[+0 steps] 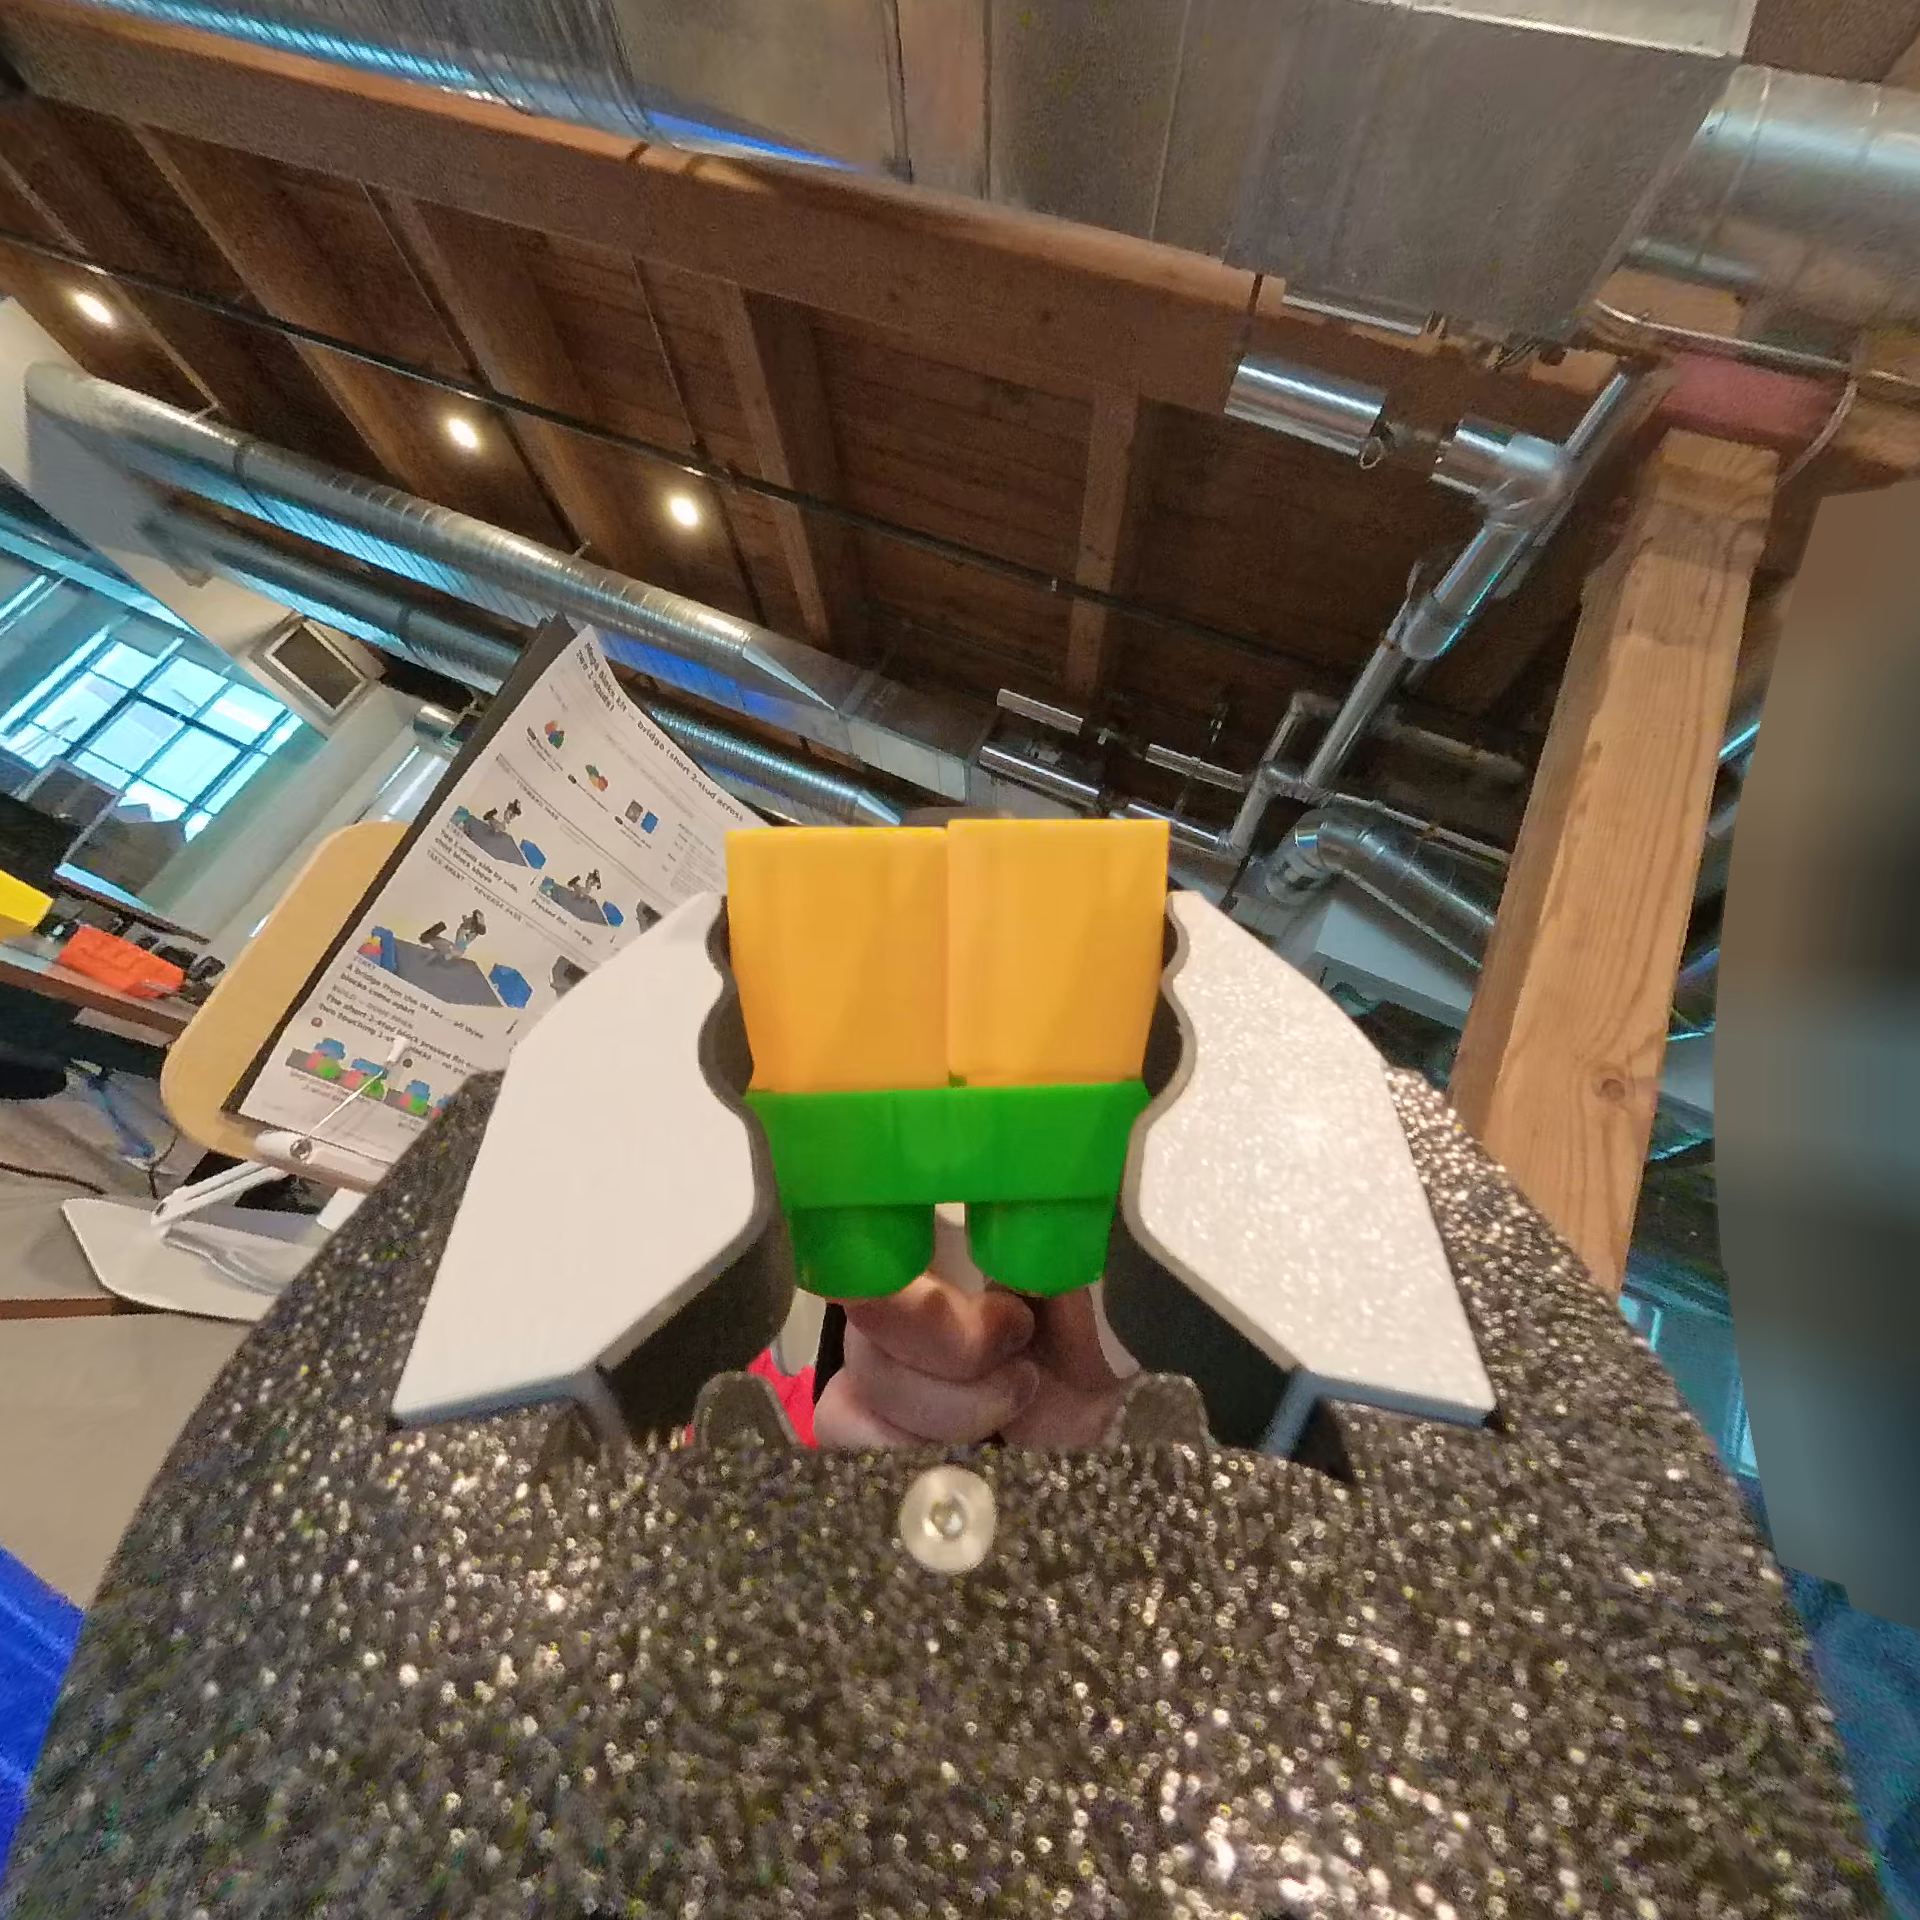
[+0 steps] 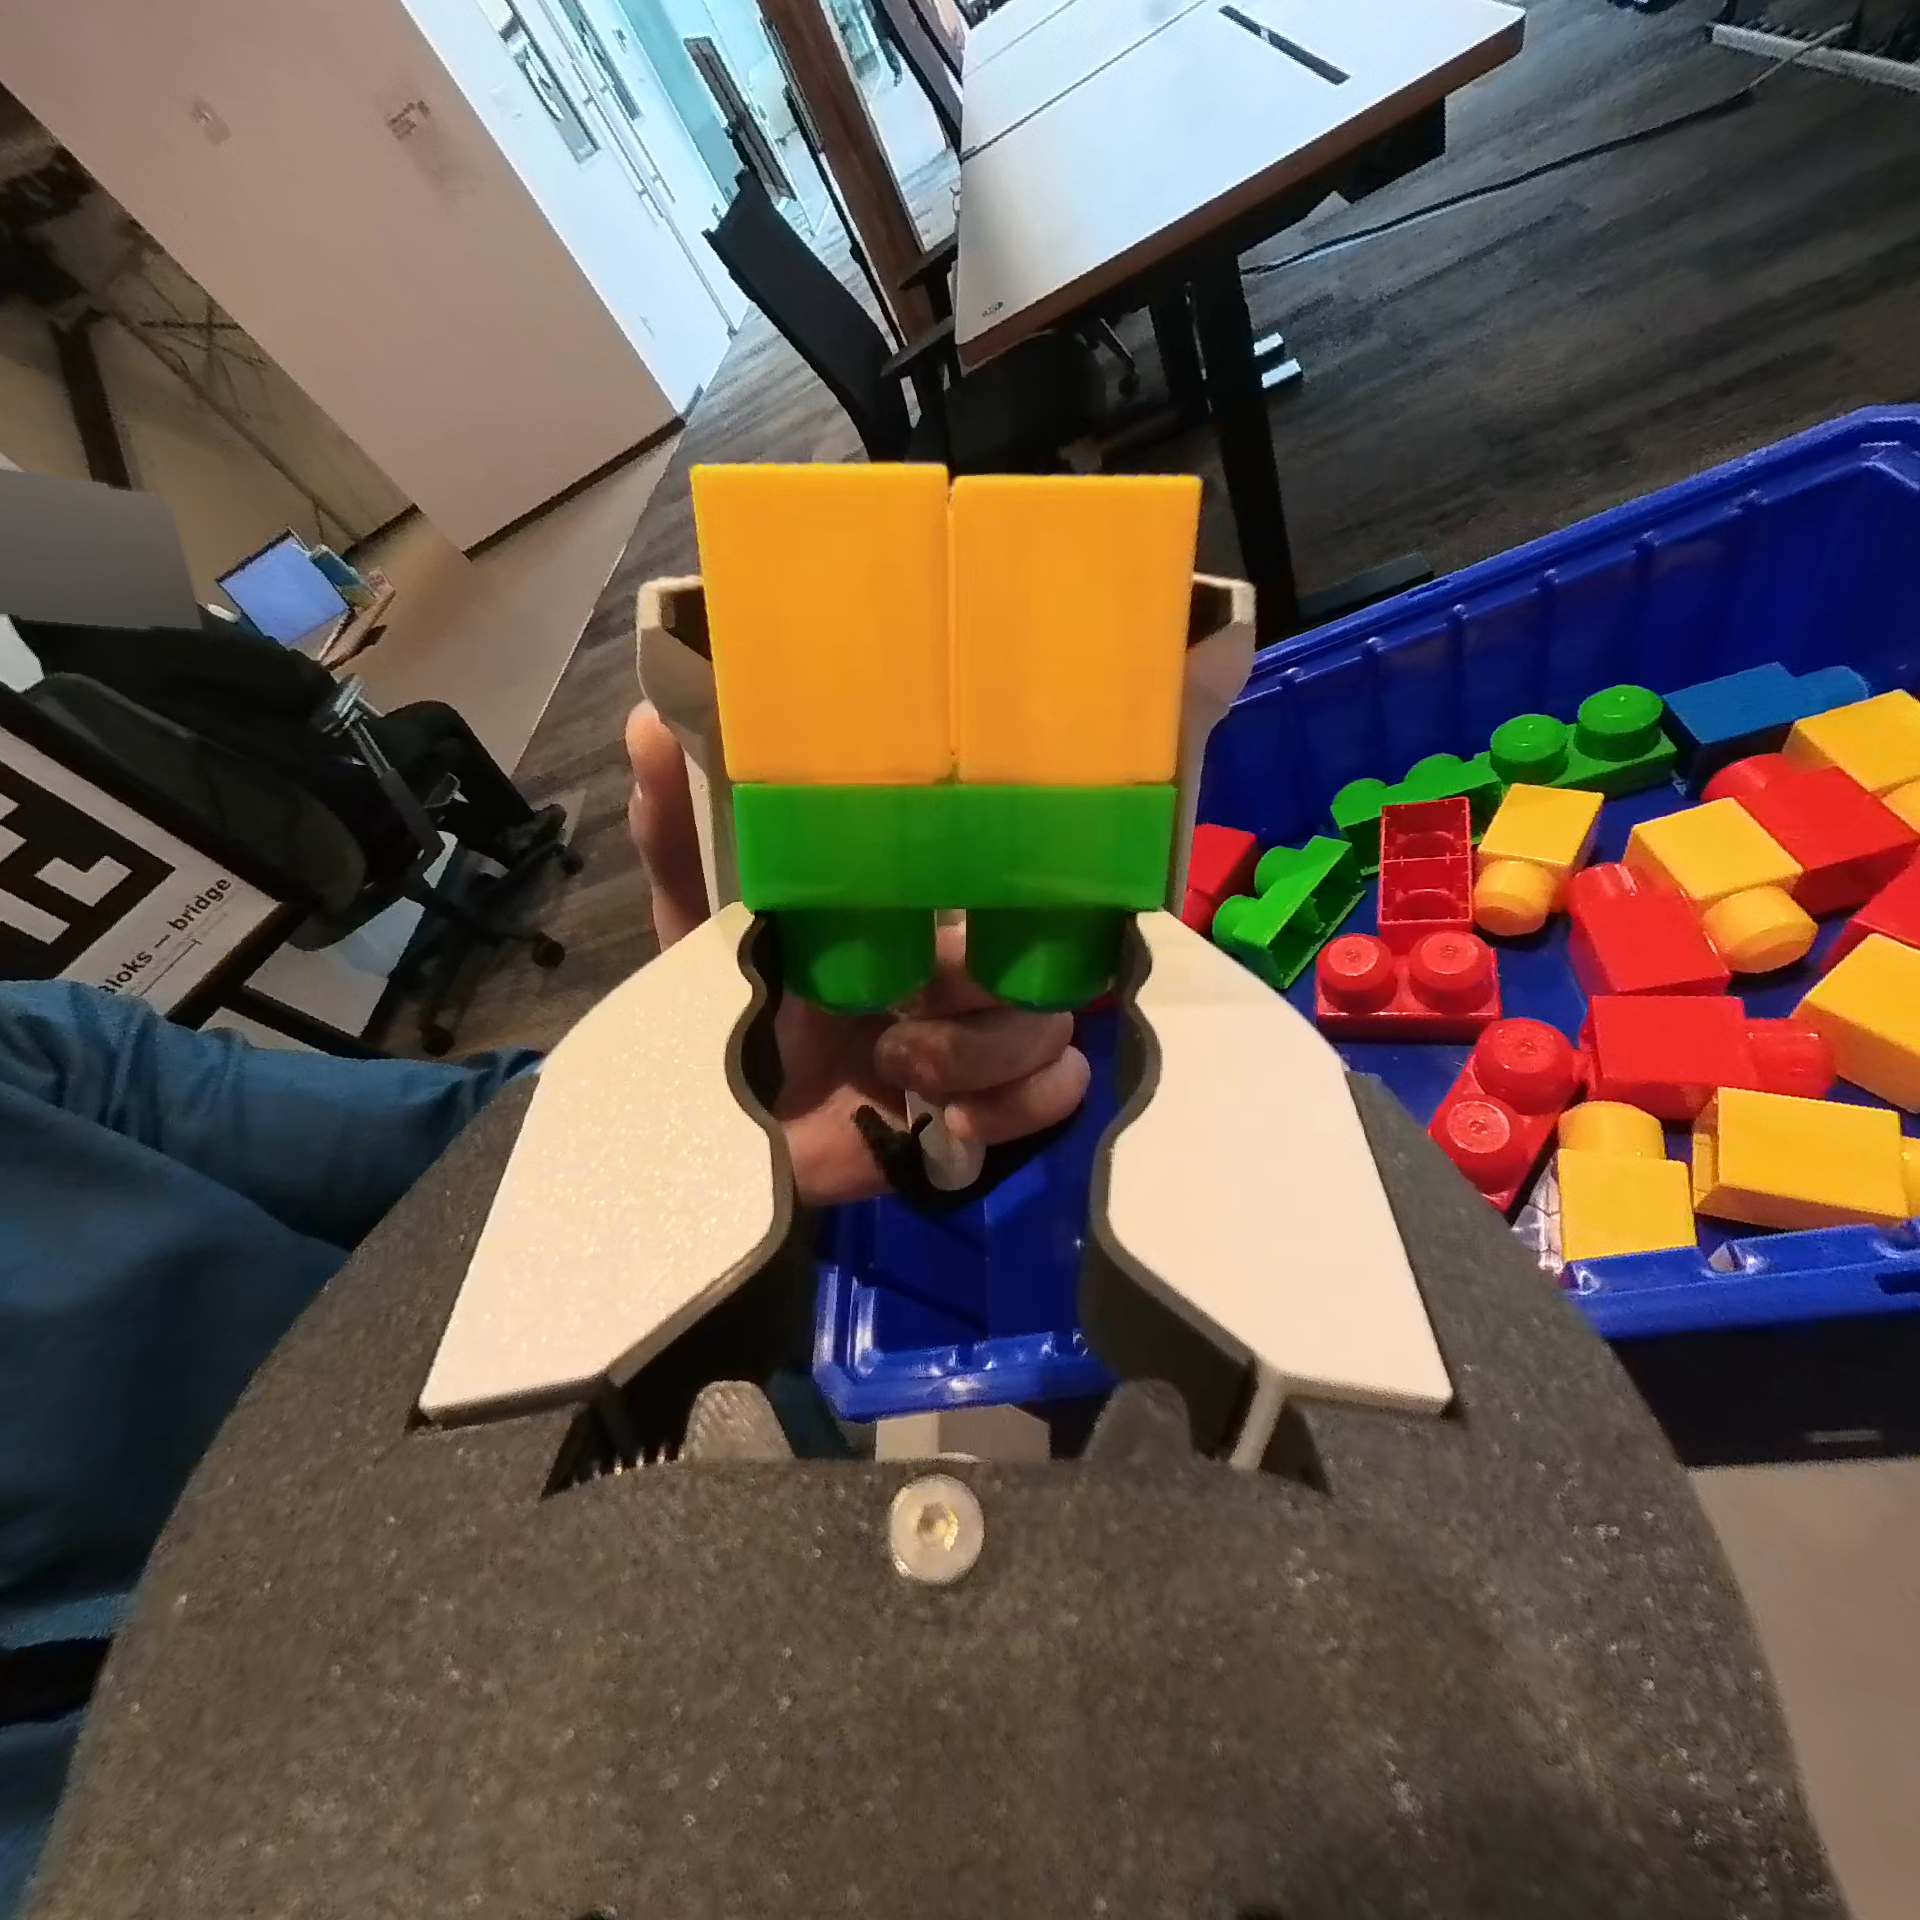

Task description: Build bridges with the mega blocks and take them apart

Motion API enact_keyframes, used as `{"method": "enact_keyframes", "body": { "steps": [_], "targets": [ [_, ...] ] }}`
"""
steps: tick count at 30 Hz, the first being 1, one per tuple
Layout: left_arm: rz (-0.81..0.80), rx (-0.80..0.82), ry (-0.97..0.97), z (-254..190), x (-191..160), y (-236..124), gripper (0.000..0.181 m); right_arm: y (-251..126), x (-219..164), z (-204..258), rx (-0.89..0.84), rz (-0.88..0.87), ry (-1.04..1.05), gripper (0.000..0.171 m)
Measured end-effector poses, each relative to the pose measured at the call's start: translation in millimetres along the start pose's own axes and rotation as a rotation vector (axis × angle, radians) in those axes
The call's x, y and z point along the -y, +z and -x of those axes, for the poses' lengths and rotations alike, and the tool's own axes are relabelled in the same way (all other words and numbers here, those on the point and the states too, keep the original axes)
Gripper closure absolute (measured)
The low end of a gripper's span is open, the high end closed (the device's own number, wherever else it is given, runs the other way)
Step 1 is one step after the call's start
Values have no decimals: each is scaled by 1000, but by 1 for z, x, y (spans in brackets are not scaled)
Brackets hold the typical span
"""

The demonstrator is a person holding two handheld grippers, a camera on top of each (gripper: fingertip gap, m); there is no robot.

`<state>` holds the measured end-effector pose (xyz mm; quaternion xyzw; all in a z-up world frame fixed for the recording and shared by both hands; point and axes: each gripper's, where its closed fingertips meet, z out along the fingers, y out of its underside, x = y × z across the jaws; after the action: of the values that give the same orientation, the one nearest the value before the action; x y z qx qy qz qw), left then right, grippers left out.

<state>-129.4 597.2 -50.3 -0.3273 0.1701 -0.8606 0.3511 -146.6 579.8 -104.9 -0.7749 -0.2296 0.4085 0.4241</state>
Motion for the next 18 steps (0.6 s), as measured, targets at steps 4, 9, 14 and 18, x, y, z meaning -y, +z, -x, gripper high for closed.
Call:
{"method": "enact_keyframes", "body": {
  "steps": [4,9,14,18],
  "targets": [
    [41,-1,-43,6,-3,-1,107,2,-5,-3,41,-12,28,108],
    [-24,-24,-179,18,3,-9,107,-2,-10,-5,6,-22,-34,100],
    [-104,-59,-298,21,9,-12,107,-19,-4,-21,-322,-61,-396,81],
    [-182,-70,-402,25,14,-16,107,-45,18,-20,-770,-125,-960,66]
  ]
}}
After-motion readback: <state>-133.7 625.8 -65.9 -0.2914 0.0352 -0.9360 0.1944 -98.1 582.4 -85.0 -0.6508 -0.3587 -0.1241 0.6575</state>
